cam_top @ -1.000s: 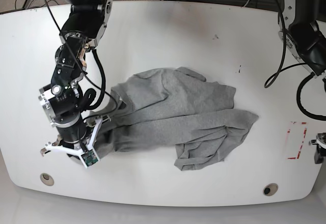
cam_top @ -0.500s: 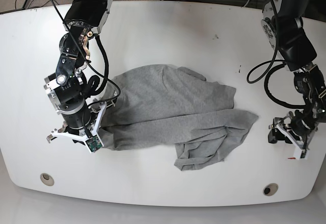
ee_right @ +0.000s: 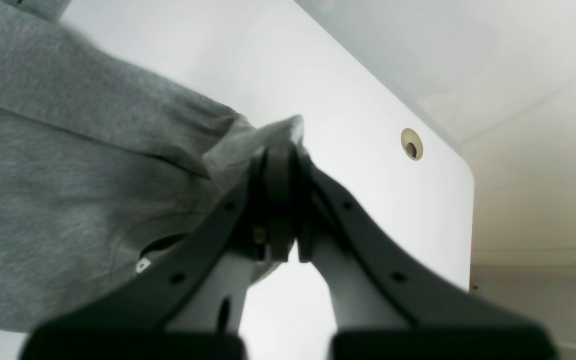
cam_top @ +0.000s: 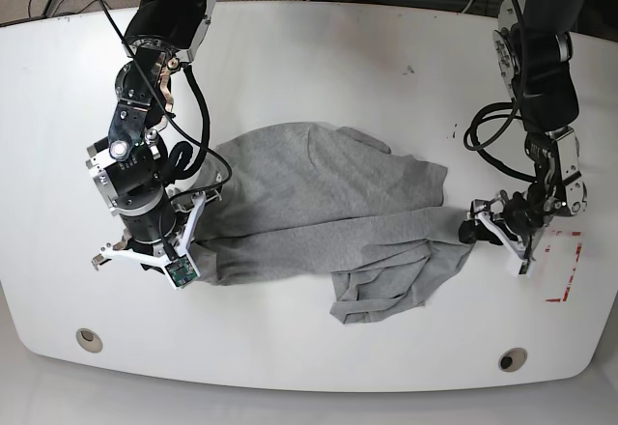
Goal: Fold the T-shirt properly
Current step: 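Lower the left gripper onto the shirt's hem corner and grasp it, then lift the shirt with both grippers, stretching it between them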
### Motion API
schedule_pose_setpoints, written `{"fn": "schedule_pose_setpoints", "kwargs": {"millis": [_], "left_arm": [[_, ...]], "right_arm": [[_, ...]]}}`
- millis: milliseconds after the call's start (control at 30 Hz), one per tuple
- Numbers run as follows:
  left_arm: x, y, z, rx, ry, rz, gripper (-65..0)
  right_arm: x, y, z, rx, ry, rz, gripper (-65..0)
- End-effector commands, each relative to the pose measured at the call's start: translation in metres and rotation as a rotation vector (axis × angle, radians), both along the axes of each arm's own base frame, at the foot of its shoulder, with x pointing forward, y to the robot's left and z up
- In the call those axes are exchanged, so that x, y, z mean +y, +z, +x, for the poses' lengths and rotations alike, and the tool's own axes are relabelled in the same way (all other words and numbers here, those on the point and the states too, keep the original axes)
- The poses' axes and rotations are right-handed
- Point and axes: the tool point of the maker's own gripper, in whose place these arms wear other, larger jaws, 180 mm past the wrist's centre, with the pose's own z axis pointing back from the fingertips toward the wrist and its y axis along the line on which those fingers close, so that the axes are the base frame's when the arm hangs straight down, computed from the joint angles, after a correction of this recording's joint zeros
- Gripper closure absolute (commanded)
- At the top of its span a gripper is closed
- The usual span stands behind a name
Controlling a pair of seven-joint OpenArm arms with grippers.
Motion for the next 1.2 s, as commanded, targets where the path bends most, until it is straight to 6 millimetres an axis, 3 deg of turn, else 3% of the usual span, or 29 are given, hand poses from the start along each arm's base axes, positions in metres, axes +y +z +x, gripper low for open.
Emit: {"fn": "schedule_pose_setpoints", "kwargs": {"millis": [0,567,633,700,800,833,1033,1167], "left_arm": [[0.003,0.015,0.015,-0.056,0.006,-0.011,-37.8],[-0.01,-0.024,0.0,0.032,0.0,-0.022,-37.5],[-0.013,-0.027,-0.002,0.042,-0.013,-0.014,-33.3],[-0.016,-0.027,-0.002,0.043,-0.029,-0.005,-23.5],[-0.017,-0.028,-0.003,0.046,-0.032,-0.003,-2.2],[-0.017,-0.028,-0.003,0.044,-0.033,-0.002,0.0],[-0.007,-0.018,0.002,0.014,0.003,-0.021,0.0],[0.026,-0.005,-0.007,-0.025,0.085,-0.017,0.0]], "right_arm": [[0.002,0.017,0.005,-0.059,0.007,0.009,-0.8],[-0.025,0.012,-0.001,-0.051,-0.085,0.05,-0.8],[-0.025,0.012,-0.001,-0.051,-0.086,0.05,-0.8],[-0.025,0.012,-0.001,-0.051,-0.086,0.05,-0.8],[-0.025,0.012,-0.001,-0.051,-0.086,0.05,-0.8],[-0.025,0.012,-0.001,-0.051,-0.086,0.05,-0.8],[-0.024,0.012,-0.001,-0.051,-0.083,0.05,-0.8],[-0.025,0.012,-0.001,-0.051,-0.085,0.049,-0.8]]}}
